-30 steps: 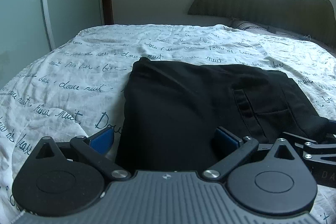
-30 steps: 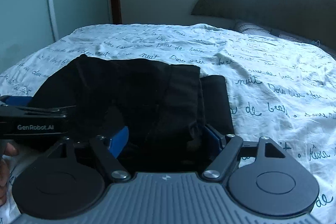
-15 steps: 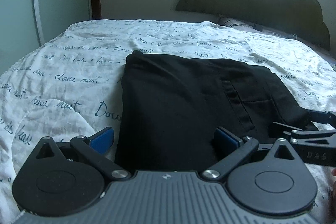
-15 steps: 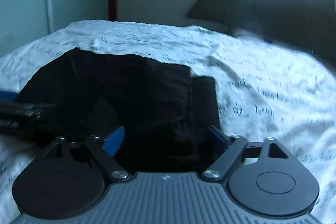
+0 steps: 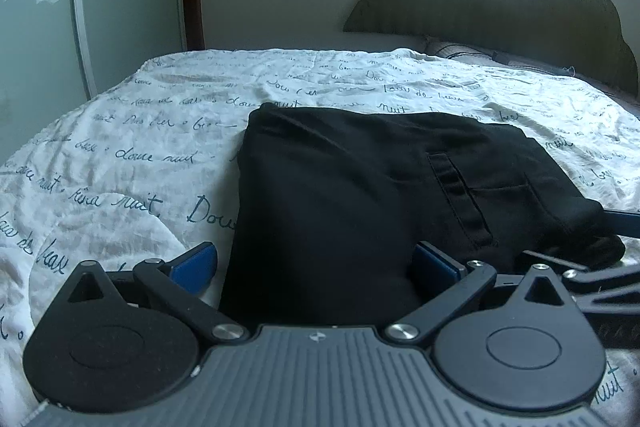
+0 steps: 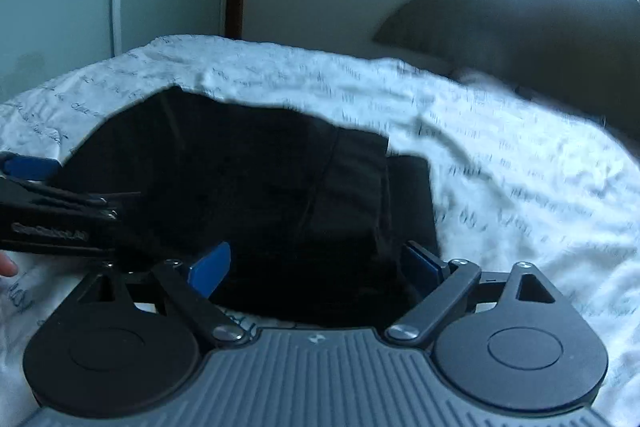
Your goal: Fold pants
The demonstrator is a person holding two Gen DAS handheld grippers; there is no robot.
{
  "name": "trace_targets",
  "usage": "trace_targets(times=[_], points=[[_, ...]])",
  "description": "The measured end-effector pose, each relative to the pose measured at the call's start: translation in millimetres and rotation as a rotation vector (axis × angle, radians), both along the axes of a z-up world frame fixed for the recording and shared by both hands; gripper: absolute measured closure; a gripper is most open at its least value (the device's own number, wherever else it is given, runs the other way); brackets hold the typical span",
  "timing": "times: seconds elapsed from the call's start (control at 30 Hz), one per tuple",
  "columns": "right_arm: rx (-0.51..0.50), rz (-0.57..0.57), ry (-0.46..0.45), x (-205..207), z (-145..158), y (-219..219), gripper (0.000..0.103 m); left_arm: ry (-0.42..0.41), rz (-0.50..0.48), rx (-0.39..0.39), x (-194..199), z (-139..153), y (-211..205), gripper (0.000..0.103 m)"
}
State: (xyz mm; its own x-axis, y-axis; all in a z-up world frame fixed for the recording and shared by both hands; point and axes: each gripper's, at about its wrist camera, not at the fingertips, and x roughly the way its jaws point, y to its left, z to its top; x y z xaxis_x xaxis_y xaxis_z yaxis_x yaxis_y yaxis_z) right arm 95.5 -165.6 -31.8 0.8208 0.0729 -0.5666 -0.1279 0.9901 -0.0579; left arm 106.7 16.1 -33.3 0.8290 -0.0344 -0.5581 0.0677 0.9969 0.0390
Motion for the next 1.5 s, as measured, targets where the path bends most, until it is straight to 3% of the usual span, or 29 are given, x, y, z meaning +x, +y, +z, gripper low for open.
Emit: trace_targets(times=[0.13, 0.27, 0.5, 0.6, 0.7, 0.87, 1.5], points=[[0.075, -0.02, 0.021, 3.9, -1.5, -12.7, 0.003, -0.019, 0.004, 0.032, -2.5, 0.0, -4.4, 0.0], [0.06, -0.021, 0.011, 2.7, -2.4, -10.1, 0.002, -0.033, 0.005, 0.058, -4.4, -0.3, -7.5, 0.0], [0.064, -0.035, 0.003, -1.2, 0.0, -11.1, 0.002, -0.032, 0.006, 0.048, -5.2, -0.6, -7.4, 0.0], [0.018, -0.071, -0.055, -10.6, 7.2, -7.1, 0.002, -0.033, 0.005, 0.049, -5.2, -0.7, -7.5, 0.0], [-0.005, -0.061, -0.028, -5.8, 2.7, -4.1, 0.002, -0.034, 0.005, 0.05, -5.4, -1.0, -7.1, 0.0], [0.057, -0.069, 0.002, -1.9, -0.3, -14.3, 0.0, -0.031, 0.006, 0.043, -5.4, -1.1, -6.6, 0.0], [0.067, -0.073, 0.002, -5.3, -3.0, -14.3, 0.0, -0.023, 0.009, 0.013, -4.2, -3.3, -3.3, 0.0]])
